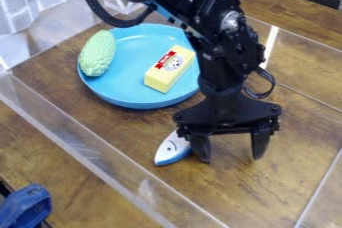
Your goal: Put the white object in the blue tray
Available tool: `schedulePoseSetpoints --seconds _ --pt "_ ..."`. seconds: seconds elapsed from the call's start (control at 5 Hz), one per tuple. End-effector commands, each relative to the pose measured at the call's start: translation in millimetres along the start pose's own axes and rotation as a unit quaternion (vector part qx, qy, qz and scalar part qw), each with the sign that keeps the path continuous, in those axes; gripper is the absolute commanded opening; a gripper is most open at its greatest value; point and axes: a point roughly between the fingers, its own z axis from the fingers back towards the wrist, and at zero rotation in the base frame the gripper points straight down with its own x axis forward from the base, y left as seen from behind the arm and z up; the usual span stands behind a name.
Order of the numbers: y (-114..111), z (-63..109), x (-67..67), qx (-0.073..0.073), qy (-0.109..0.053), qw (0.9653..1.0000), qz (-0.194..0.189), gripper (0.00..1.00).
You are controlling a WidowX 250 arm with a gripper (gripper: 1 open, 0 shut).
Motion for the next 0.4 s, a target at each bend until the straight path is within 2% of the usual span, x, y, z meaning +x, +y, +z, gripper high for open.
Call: schedulePoseSetpoints --seconds 0.0,0.2 --pt "30 -17.4 8.9 0.032 0.008 0.9994 0.006 1.00" --pt "40 -18.1 17.2 0.037 0.002 0.9993 0.010 1.00"
